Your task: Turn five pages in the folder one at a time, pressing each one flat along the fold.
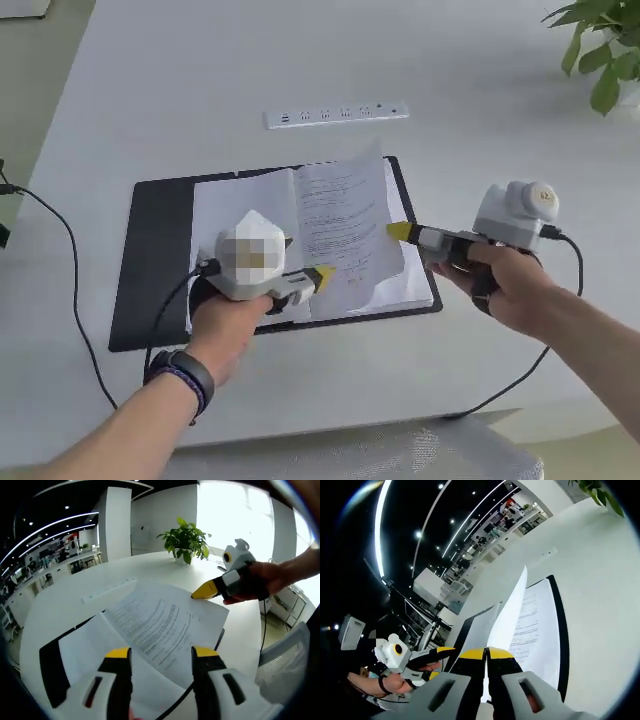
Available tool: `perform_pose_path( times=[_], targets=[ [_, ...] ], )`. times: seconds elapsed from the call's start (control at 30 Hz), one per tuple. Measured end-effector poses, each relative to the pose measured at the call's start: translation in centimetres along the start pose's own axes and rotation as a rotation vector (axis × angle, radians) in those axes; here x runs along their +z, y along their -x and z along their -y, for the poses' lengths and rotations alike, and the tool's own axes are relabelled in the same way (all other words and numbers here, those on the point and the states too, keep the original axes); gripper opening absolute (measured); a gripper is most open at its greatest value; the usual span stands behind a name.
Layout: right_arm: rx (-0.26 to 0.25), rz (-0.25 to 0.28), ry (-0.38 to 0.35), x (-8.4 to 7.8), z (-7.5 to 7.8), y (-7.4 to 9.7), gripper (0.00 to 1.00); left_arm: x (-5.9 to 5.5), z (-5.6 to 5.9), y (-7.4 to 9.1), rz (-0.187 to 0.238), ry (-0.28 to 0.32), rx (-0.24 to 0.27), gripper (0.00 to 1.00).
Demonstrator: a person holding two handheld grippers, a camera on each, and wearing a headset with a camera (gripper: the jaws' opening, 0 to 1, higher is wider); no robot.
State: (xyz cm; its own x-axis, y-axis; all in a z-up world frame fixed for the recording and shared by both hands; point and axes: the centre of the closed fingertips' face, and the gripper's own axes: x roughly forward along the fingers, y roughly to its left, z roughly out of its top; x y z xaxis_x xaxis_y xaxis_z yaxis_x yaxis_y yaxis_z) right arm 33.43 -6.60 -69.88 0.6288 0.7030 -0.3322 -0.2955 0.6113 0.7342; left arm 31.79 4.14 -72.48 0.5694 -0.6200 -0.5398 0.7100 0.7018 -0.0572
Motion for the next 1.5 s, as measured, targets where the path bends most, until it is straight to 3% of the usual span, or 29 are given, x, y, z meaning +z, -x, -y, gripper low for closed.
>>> perform_pose_path(
  times=[0.23, 0.63, 0.77, 1.07, 1.23, 1.5],
  targets=[
    [0.058, 0.012, 0.032, 0.7, -3.3, -1.4, 0.00, -0.7, -2.4, 3.1, 0.025, 0.041, 0.063, 0.51],
    [0.166, -0.007, 0.068, 0.0, -8.5, -4.0, 0.00, -2.7, -4.8, 7.5, 0.027, 0.085, 0.123, 0.59],
    [0.192, -0.026, 0.085, -0.4, -9.9, -4.8, 0.00, -2.6, -5.4, 8.8, 0.040, 0.084, 0.135, 0.61],
    [0.227, -0.072, 0.091, -2.0, -11.8, -7.0, 0.00, -3.9, -6.7, 11.4, 0.034, 0.089, 0.163, 0.63],
    [0.244, -0.099, 0.086, -2.9, -12.6, -8.4, 0.00, -4.4, -7.6, 12.6, 0.045, 0.121, 0.185, 0.64],
    [0.251, -0.152, 0.080, -5.0, -13.4, -10.5, 0.00, -4.8, -7.9, 13.6, 0.059, 0.149, 0.205, 0.64]
  ],
)
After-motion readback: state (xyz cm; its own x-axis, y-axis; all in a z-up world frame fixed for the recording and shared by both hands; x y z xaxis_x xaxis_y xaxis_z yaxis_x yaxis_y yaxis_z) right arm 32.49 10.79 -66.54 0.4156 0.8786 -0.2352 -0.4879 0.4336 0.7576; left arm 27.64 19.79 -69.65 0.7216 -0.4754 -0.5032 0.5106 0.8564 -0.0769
